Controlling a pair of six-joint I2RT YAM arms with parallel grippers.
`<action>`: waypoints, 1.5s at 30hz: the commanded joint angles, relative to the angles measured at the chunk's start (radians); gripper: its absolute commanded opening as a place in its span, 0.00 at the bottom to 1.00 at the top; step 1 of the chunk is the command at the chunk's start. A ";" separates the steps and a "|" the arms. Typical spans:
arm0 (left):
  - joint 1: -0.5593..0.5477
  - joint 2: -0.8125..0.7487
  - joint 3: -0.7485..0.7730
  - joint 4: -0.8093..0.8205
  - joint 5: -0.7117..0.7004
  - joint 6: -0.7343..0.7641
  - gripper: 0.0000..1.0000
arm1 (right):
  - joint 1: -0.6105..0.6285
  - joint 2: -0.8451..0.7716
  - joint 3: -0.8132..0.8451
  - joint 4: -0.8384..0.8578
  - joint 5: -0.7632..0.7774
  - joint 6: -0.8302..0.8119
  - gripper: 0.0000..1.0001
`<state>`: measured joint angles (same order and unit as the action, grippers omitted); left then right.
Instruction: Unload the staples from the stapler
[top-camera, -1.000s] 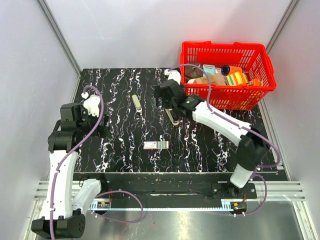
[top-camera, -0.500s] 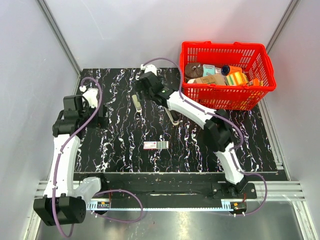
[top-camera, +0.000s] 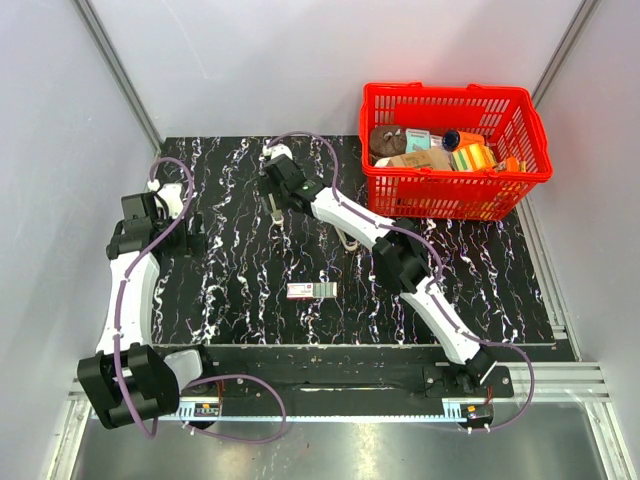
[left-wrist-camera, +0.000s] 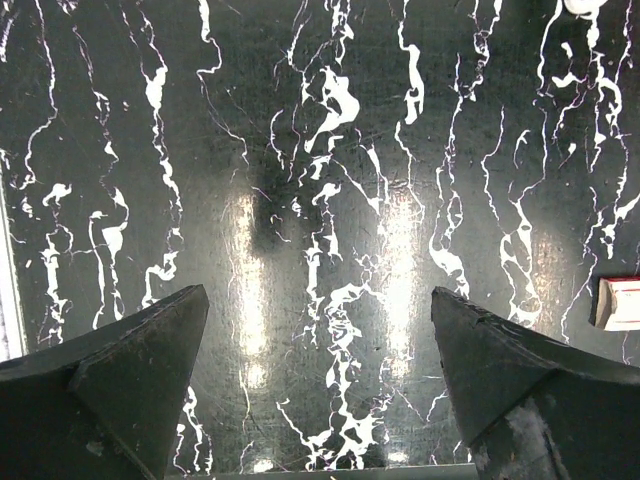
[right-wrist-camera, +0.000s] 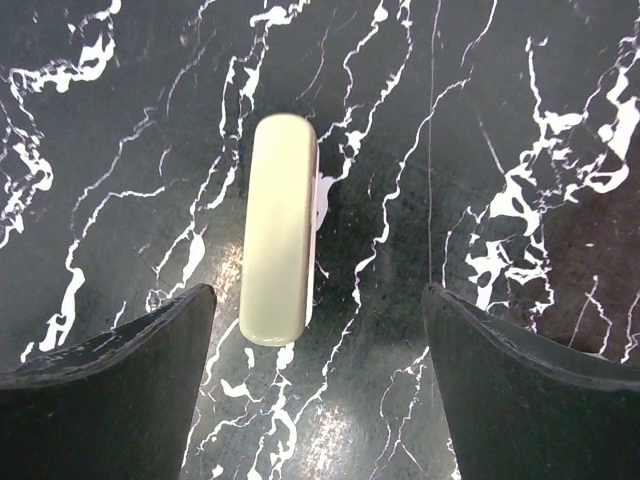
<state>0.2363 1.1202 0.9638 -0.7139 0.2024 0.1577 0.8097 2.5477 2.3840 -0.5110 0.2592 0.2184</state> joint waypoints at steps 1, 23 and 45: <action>0.006 -0.008 -0.023 0.077 0.002 0.008 0.99 | 0.014 0.002 0.046 0.014 -0.066 0.021 0.88; 0.006 -0.046 -0.099 0.114 -0.052 0.060 0.99 | 0.051 0.082 0.099 0.005 -0.026 0.021 0.58; 0.006 -0.137 -0.128 0.088 -0.061 0.097 0.99 | 0.051 0.102 0.080 -0.021 -0.002 0.073 0.55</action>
<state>0.2382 1.0172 0.8398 -0.6384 0.1604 0.2359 0.8520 2.6495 2.4477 -0.5224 0.2256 0.2687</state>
